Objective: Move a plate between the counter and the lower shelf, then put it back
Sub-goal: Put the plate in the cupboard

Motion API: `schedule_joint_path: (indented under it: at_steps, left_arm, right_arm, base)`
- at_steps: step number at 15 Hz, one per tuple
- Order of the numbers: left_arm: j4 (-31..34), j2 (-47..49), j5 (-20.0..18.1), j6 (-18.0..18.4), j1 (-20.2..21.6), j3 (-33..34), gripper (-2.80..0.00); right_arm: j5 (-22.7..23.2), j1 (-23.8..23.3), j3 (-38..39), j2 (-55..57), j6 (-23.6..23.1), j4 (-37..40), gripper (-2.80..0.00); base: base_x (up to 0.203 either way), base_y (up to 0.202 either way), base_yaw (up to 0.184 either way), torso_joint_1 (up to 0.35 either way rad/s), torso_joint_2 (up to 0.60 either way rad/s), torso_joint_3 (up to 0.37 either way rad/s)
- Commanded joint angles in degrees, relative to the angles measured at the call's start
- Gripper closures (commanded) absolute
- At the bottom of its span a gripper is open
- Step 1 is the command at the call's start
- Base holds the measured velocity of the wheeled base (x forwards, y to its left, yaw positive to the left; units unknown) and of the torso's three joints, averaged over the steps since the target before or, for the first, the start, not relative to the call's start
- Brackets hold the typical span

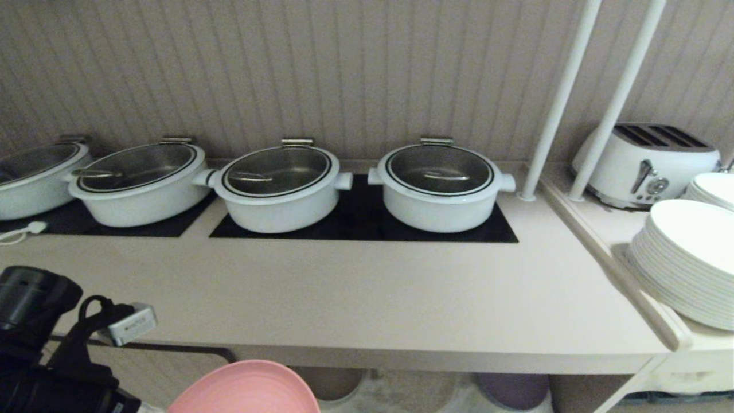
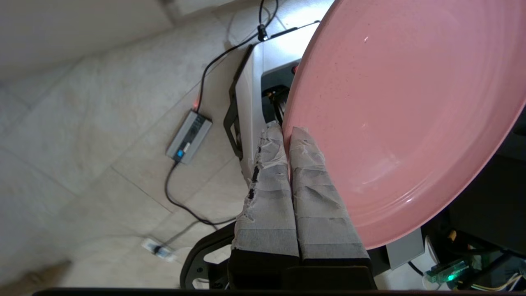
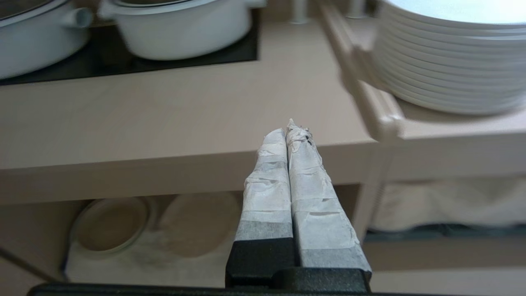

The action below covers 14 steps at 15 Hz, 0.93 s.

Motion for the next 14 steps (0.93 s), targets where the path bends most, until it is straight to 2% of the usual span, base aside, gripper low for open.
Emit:
schedule_joint_path:
  at_steps: [1,14]
  left_arm:
    - [-0.07,0.32,-0.11,0.08,0.04,0.03,0.00]
    - [-0.07,0.14,-0.20,-0.44,0.02,-0.58,0.00]
  right_arm:
    - [-0.03,0.00,0.00,0.00,0.05,-0.03,0.00]
    - [-0.03,0.00,0.00,0.00,0.05,-0.03,0.00]
  base:
    - [0.003,-0.009,0.125,-0.001,0.00,0.002]
    - [0.000,0.000,0.006,0.000,0.00,0.000]
